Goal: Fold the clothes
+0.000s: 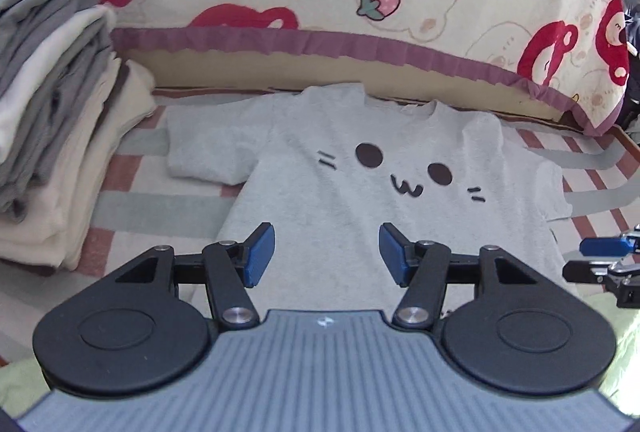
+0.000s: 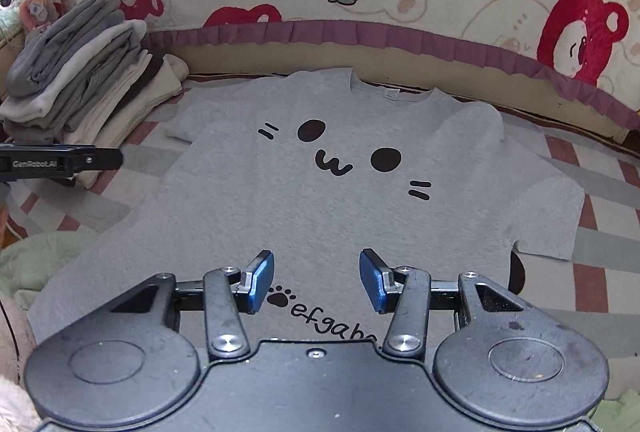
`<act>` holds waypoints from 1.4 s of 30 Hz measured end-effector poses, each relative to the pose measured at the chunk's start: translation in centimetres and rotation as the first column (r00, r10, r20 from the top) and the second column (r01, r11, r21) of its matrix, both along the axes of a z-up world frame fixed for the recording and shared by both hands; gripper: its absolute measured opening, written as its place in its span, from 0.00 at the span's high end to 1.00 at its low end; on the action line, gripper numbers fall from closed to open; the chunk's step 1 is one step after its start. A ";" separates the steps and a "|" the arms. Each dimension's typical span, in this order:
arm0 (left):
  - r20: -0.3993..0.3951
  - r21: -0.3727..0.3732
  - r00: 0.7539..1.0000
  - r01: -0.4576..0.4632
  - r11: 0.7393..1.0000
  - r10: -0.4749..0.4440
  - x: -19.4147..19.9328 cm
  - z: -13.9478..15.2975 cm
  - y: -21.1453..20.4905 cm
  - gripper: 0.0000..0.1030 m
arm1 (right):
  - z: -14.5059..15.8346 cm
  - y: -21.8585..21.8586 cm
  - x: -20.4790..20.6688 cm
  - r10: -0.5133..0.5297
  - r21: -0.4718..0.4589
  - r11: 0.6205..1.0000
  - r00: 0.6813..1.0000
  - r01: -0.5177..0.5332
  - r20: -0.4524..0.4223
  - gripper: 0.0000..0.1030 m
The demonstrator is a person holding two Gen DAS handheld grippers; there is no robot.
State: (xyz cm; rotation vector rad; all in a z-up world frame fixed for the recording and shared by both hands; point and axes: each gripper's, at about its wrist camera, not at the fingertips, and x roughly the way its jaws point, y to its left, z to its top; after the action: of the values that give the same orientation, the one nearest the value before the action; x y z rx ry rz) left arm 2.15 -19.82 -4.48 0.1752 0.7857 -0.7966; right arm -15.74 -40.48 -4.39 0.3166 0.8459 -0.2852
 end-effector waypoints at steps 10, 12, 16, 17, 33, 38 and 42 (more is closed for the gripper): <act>0.065 0.076 0.997 0.033 0.997 -0.038 10.5 -1.8 -15.2 0.39 | -1.1 -20.7 2.1 -0.290 0.219 0.935 0.957 0.280 0.012 0.46; 0.050 0.060 0.999 0.016 0.998 -0.019 11.9 -2.5 -16.2 0.39 | -1.7 -23.2 1.6 -0.332 0.129 0.936 0.943 0.329 0.002 0.46; 0.068 0.113 0.997 -0.042 0.993 0.034 13.3 -5.6 -15.9 0.39 | -4.6 -27.8 -1.1 -0.473 0.095 0.878 0.881 0.470 0.018 0.46; 0.080 0.130 0.995 -0.066 0.989 0.056 13.8 -6.6 -15.3 0.39 | -5.7 -28.5 -1.8 -0.507 0.077 0.860 0.862 0.504 0.018 0.46; 0.075 0.253 0.946 -0.325 0.911 0.317 25.0 -13.6 -5.7 0.39 | -15.9 -34.5 2.4 -0.480 -0.055 0.876 0.877 0.480 0.001 0.72; 0.025 0.182 0.940 -0.338 0.923 0.339 26.1 -13.8 -3.8 0.39 | -10.6 -32.6 1.4 -0.438 -0.365 0.819 0.893 0.443 0.102 0.84; -0.004 0.150 0.926 -0.374 0.915 0.379 26.6 -14.1 -2.6 0.36 | -12.0 -34.3 0.3 -0.517 -0.329 0.799 0.854 0.504 0.053 0.85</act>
State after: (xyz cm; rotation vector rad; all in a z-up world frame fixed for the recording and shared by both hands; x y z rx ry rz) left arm 28.76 -22.38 -18.63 0.1361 0.8775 -0.3765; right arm -15.48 -74.78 -16.38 0.2175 0.7221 -0.9377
